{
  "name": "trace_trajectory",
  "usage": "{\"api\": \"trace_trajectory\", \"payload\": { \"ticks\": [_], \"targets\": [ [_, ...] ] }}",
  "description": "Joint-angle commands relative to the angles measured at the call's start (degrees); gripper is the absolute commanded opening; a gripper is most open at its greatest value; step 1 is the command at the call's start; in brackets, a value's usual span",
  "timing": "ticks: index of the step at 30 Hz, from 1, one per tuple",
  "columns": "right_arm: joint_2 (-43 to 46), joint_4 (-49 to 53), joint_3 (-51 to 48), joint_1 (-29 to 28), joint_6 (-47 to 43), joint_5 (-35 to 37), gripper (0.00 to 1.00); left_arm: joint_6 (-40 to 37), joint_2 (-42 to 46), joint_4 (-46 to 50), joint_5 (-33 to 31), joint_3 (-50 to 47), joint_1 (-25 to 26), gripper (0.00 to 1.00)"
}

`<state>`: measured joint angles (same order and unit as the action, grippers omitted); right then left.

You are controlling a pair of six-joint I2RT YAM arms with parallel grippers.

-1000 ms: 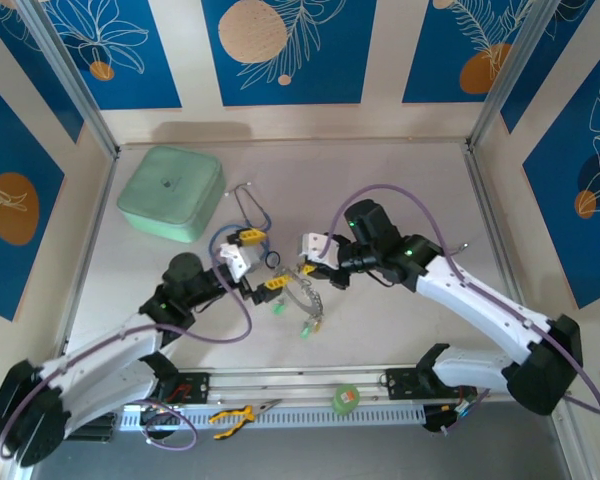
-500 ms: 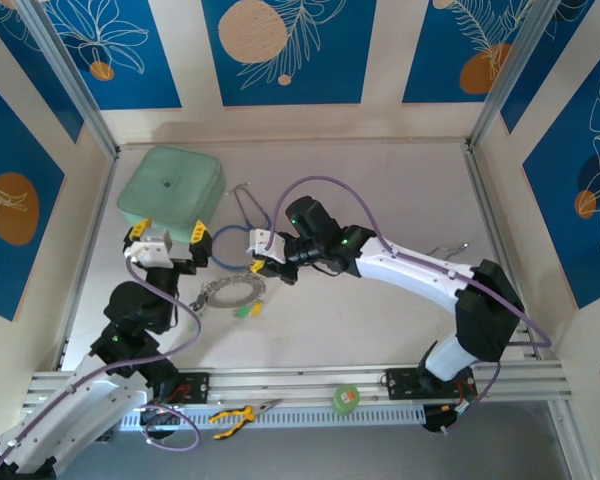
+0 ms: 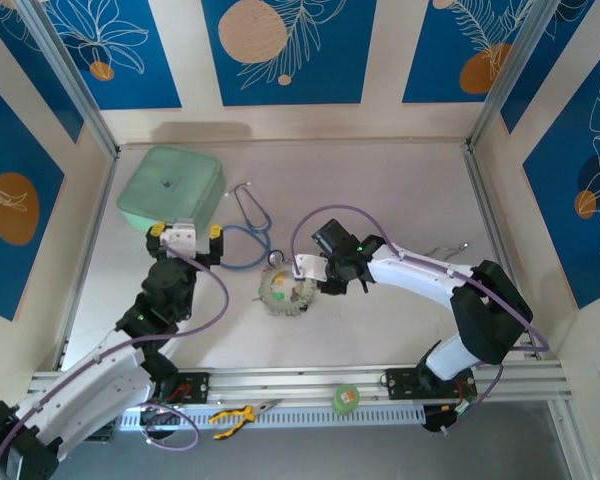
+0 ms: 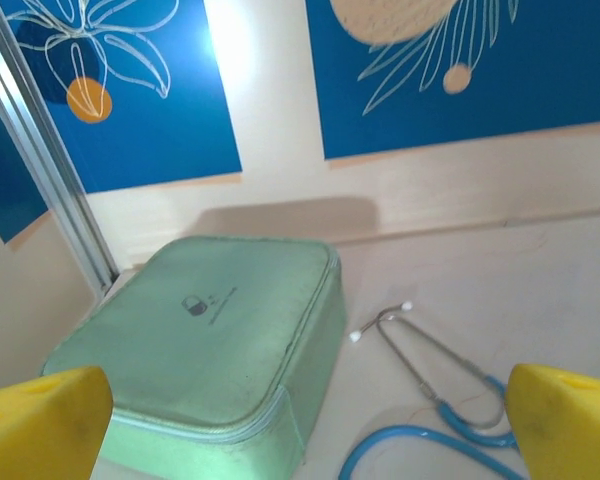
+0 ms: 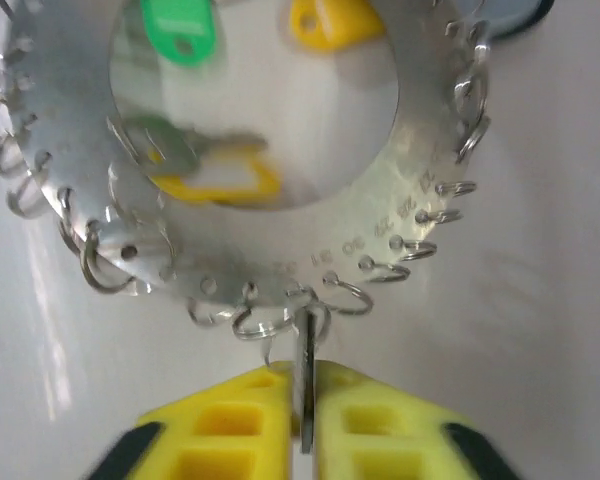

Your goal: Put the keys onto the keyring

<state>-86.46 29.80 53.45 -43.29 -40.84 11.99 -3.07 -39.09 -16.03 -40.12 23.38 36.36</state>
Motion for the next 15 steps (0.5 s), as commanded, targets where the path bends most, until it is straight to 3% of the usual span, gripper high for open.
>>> {"api": "trace_trajectory", "payload": {
  "ticks": [1, 3, 8, 11, 15],
  "targets": [
    [2.49, 8.30, -1.32, 0.88, -2.48, 7.31, 0.30, -1.01, -2.45, -4.32, -0.03, -1.60, -1.81, 1.00],
    [3.36, 12.33, -1.50, 1.29, -2.32, 11.14, 0.38, 0.59, -3.94, -4.28, 0.19, -2.06, -2.88, 1.00],
    [9.30, 13.01, -2.93, 5.37, 0.82, 14.87, 0.43, 2.19, -6.09, -4.79, 0.64, -2.88, -6.21, 1.00],
    [14.21, 5.55, -3.33, 9.08, 8.64, 12.04, 0.43, 1.92, -7.04, -5.09, 0.87, -3.38, -8.94, 1.00],
    [23.71, -17.38, -12.33, 20.47, 23.93, -0.82, 0.43, 1.31, -8.89, -9.74, 4.00, -6.44, -13.47, 1.00]
  ]
}}
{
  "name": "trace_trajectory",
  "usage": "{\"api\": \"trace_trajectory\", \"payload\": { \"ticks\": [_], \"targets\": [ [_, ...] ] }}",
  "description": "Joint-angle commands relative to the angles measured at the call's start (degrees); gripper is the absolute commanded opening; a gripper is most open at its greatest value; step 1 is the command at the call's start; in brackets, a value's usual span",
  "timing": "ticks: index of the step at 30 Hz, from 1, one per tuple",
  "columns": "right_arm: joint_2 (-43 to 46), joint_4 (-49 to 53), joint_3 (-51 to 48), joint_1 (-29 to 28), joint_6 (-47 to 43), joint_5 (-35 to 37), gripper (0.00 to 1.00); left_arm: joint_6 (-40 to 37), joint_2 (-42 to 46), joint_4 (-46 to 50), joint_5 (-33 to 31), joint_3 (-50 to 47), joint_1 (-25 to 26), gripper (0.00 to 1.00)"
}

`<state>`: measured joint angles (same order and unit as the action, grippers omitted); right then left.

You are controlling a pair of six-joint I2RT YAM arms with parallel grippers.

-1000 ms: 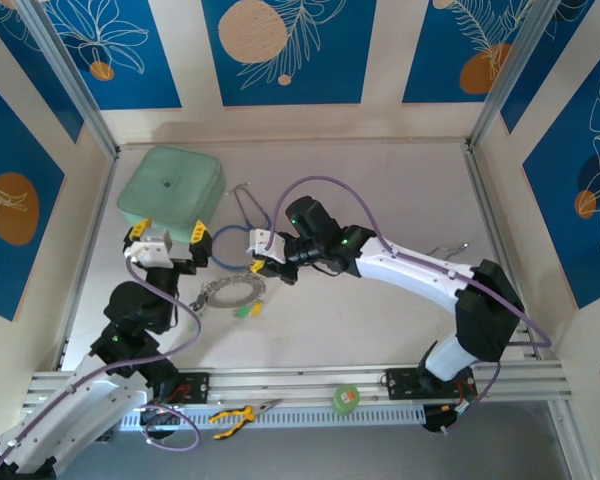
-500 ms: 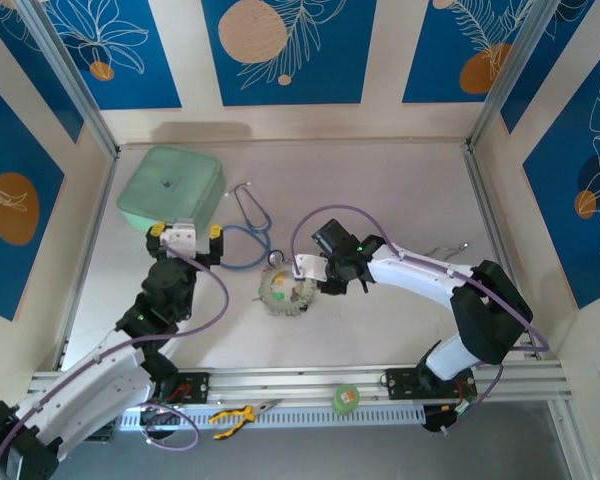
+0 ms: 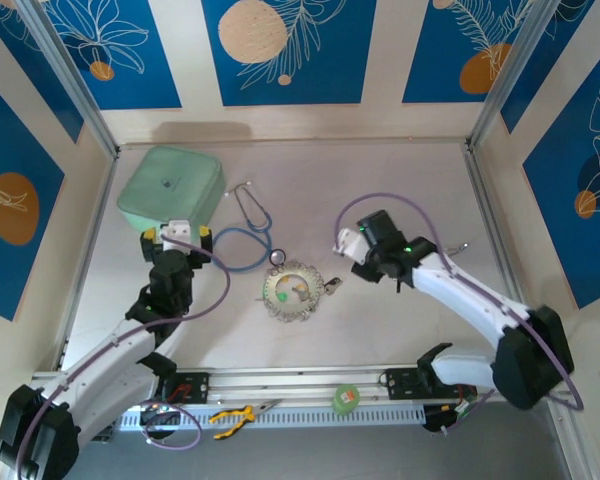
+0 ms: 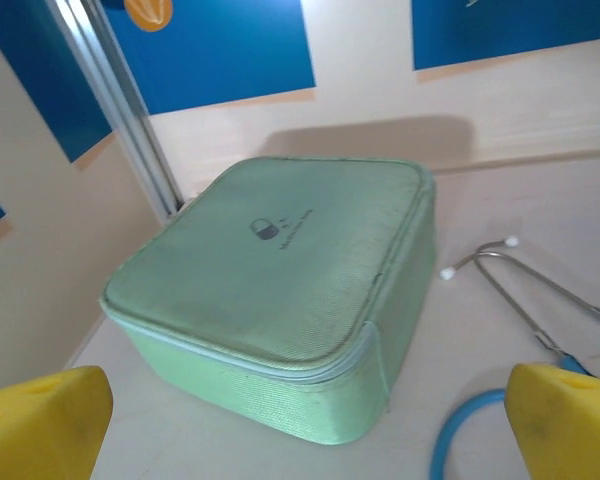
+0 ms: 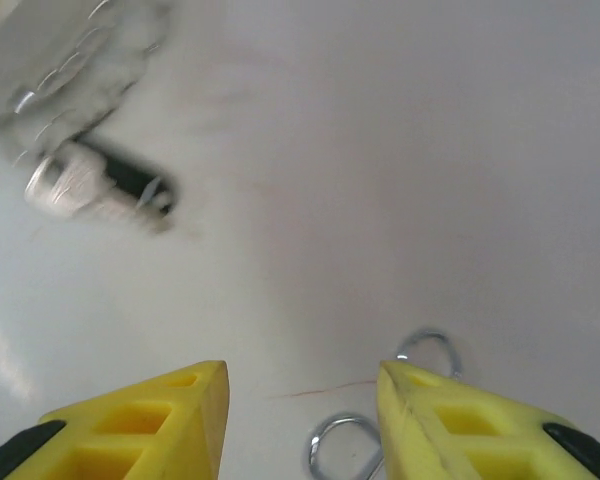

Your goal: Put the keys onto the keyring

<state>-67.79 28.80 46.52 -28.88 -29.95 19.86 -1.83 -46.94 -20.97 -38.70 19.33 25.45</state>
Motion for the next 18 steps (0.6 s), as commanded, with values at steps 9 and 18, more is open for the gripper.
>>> {"api": "trace_trajectory", "payload": {
  "ticks": [9, 18],
  "targets": [
    [-2.66, -64.41, -26.22, 22.82, 26.86, -19.09, 0.46, -0.47, -12.62, -19.31, 5.25, -7.11, -8.38, 1.00],
    [-20.11, -87.44, -28.56, 30.60, 33.74, -26.67, 0.44, -4.37, -31.17, -41.70, 16.73, -7.71, -12.44, 1.00]
  ]
}}
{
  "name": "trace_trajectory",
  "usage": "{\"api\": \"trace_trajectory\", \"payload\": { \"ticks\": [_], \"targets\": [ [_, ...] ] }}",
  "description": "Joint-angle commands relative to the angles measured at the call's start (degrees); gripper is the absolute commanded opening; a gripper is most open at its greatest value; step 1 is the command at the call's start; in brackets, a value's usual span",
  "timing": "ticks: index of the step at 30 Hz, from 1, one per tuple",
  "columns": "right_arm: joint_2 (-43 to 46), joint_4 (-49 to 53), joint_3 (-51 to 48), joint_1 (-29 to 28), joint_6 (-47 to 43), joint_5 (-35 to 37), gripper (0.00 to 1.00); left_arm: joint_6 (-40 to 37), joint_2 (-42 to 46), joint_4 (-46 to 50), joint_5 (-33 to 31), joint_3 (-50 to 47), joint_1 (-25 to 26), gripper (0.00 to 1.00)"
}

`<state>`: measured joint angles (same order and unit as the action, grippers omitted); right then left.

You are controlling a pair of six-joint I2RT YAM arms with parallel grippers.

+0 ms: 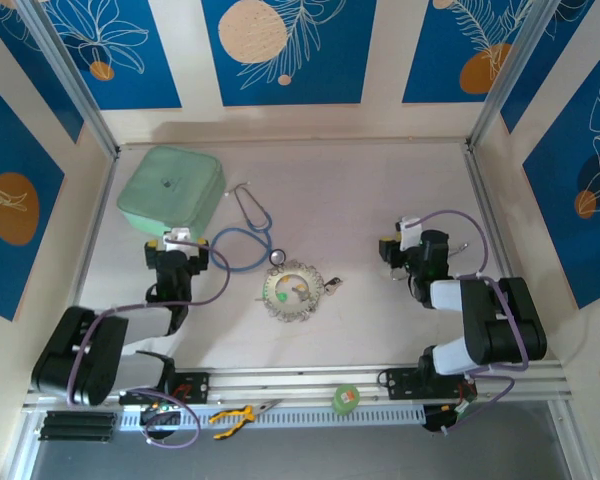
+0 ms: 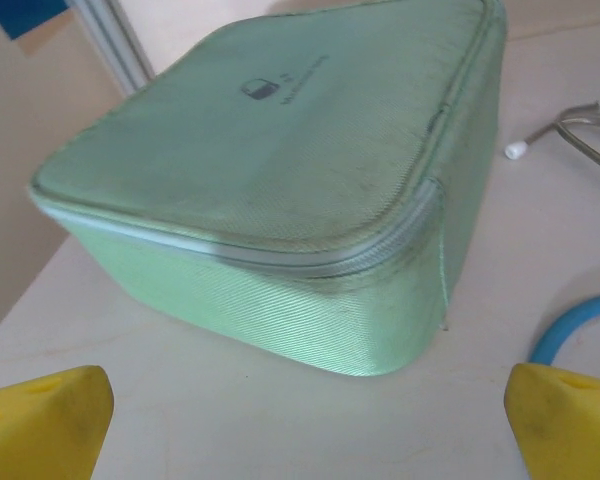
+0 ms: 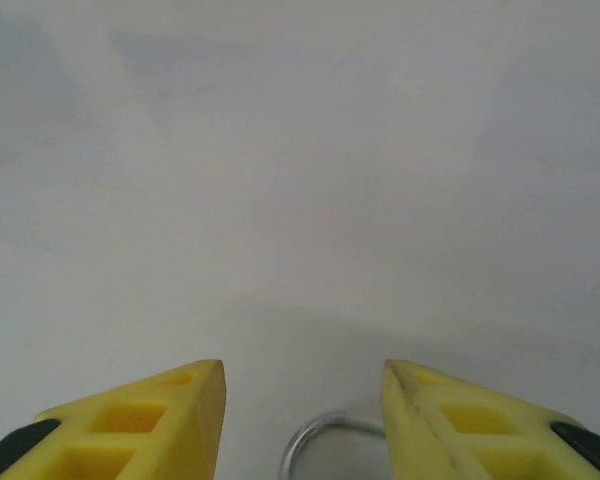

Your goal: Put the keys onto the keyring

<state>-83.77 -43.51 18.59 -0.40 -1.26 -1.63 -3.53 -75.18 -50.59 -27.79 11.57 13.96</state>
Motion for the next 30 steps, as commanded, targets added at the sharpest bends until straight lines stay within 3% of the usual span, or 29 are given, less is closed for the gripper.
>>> {"api": "trace_trajectory", "payload": {
  "ticks": [1, 2, 5, 7, 10, 19, 21, 25, 27, 29, 30],
  "targets": [
    [-4.24, -15.06, 0.02, 2.63, 5.73, -5.76, 0.44, -3.31, -5.33, -14.11, 7.11, 0.36, -1.32, 1.00],
    [-2.26, -7.97, 1.78, 3.10, 4.78, -7.02, 0.44, -3.61, -8.59, -17.28, 7.74, 0.47, -1.51, 0.99],
    [-3.23, -5.92, 3.61, 3.75, 4.96, -9.28, 0.45, -4.88, -19.18, -28.72, 8.19, 0.58, -1.87, 1.00],
    [-3.93, -6.26, 3.87, 3.88, 5.51, -9.38, 0.46, -2.82, -14.89, -18.56, 8.54, 2.21, -2.39, 1.00],
    [-3.69, -5.55, 4.06, 3.83, 5.29, -9.09, 0.47, -3.45, -16.98, -22.21, 7.95, 2.36, -2.44, 1.00],
    [-3.51, -4.79, 4.26, 3.75, 5.29, -8.70, 0.50, -2.96, -16.48, -19.60, 7.95, 3.30, -2.59, 1.00],
    [-3.52, -4.83, 4.26, 3.72, 5.27, -8.74, 0.51, -2.36, -15.92, -14.67, 8.49, 5.43, -3.21, 1.00],
    [-3.51, -4.82, 4.30, 3.74, 5.28, -8.71, 0.51, 1.06, -14.87, -2.69, 19.81, 10.39, -8.65, 1.00],
    [-3.51, -4.79, 4.20, 3.75, 5.28, -8.69, 0.53, 1.06, -14.66, -3.01, 19.78, 10.11, -8.72, 1.00],
    [-3.46, -4.77, 4.25, 3.66, 5.22, -8.60, 0.59, 0.89, -14.61, -3.99, 19.70, 9.57, -8.70, 1.00],
    [-3.51, -4.74, 4.23, 3.39, 5.44, -7.08, 0.92, 0.53, -14.51, -4.71, 20.26, 9.24, -8.67, 1.00]
  ]
}}
